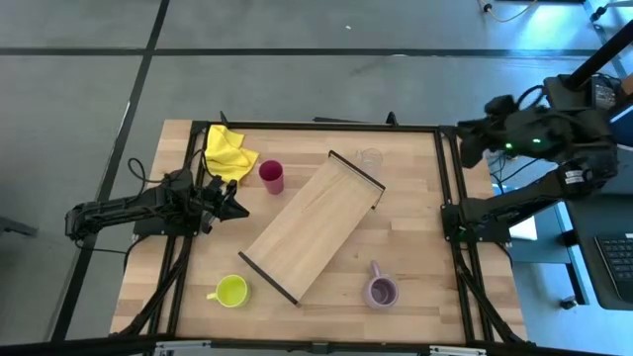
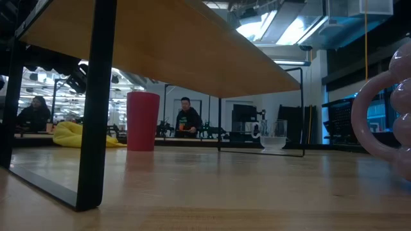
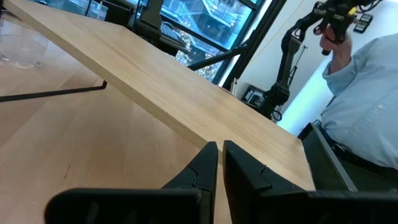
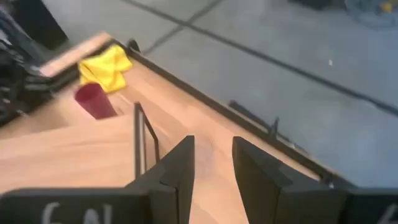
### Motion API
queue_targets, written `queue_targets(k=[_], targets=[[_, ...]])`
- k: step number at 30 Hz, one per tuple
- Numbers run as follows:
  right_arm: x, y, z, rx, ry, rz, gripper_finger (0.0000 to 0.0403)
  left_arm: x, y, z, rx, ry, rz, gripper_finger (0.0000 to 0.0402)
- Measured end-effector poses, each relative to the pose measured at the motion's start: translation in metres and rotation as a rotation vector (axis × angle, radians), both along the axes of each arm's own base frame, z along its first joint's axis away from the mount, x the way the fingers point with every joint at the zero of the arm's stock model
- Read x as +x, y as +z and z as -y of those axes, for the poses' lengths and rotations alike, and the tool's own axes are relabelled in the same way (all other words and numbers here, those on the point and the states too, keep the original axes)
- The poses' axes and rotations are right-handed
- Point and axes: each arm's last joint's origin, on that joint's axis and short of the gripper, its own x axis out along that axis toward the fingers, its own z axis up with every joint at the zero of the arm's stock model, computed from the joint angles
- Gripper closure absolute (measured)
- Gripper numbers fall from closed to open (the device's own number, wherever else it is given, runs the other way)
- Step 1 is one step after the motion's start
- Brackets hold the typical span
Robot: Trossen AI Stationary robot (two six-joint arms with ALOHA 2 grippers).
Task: Stack small to large cups/mugs on shelf
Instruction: Put the transparent mug on the shelf
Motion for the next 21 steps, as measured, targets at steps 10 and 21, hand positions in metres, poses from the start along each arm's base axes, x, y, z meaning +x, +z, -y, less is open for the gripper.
queue_targets(k=[10,21], targets=[[0.032,-0.059,0.019,0.215,-0.058,-0.262,0.0292,0.0,0.0,0.0,0.0,0.0,0.0,0.0382],[0.057,-0.098,0.044,0.352,-0.028,-0.367,0.0292,0.0,0.0,0.0,0.0,0.0,0.0,0.0382]])
